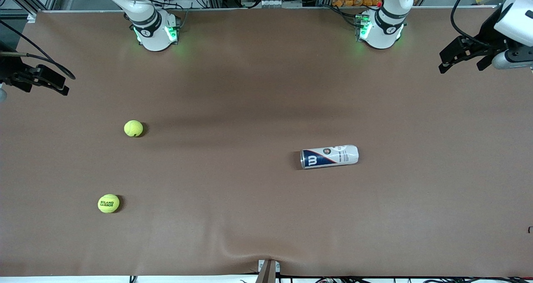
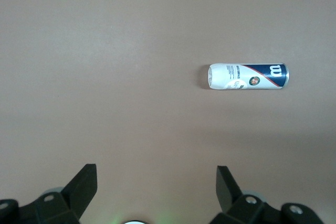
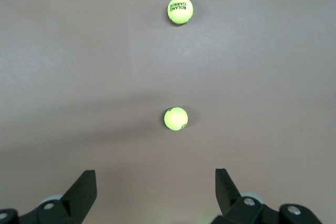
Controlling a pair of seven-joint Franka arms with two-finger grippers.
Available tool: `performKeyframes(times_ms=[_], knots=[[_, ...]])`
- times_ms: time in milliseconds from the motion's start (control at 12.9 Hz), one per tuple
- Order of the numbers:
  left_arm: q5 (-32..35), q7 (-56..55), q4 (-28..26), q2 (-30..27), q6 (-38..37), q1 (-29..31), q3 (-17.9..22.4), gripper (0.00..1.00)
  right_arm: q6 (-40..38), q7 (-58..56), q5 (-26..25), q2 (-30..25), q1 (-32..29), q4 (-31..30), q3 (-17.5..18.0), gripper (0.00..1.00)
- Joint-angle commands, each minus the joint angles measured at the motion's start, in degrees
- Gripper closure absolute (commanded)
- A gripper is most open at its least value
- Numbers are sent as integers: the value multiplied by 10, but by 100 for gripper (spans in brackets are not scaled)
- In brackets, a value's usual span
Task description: Insert tennis ball vertically with right arm
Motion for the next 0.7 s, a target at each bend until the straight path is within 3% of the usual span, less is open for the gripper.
performKeyframes(times_ms=[0, 622], knots=[[-4, 5, 11, 0, -12, 3, -2, 0, 5, 7, -4, -9, -6, -10, 6, 0], [3, 5, 16, 1, -12, 2, -4, 0, 5, 7, -4, -9, -6, -10, 6, 0]])
